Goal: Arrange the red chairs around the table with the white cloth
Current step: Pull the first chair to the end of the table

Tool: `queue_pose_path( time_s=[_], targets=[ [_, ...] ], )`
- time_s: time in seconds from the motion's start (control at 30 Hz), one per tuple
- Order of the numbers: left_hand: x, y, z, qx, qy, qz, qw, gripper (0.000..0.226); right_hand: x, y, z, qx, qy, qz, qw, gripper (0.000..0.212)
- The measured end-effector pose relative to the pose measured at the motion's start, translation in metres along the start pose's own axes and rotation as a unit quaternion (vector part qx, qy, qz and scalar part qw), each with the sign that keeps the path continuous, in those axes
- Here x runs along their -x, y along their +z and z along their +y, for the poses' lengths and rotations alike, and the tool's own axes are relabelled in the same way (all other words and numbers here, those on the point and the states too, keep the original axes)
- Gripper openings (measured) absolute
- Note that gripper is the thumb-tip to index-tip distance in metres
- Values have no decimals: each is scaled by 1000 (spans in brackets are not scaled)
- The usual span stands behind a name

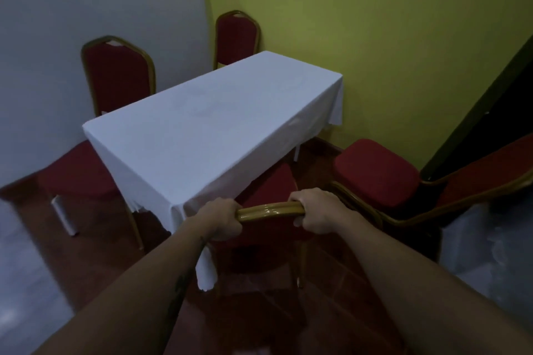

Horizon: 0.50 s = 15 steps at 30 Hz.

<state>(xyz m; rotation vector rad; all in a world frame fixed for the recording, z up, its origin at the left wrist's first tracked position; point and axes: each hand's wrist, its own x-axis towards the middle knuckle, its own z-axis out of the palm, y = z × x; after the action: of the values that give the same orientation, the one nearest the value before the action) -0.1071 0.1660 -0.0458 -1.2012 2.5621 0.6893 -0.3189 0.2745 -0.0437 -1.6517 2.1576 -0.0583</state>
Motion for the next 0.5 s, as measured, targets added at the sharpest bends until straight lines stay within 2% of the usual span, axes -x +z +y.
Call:
queue_pose_path(
  time_s=[0.23, 0.5],
  targets=[
    [-14, 13, 38, 40, -39, 4, 998, 23, -16, -16, 38, 13, -9, 6, 1000, 26],
    [-44, 16, 61, 89, -84, 10, 992, 33, -45, -37, 57, 45, 48, 1, 998, 35]
  ],
)
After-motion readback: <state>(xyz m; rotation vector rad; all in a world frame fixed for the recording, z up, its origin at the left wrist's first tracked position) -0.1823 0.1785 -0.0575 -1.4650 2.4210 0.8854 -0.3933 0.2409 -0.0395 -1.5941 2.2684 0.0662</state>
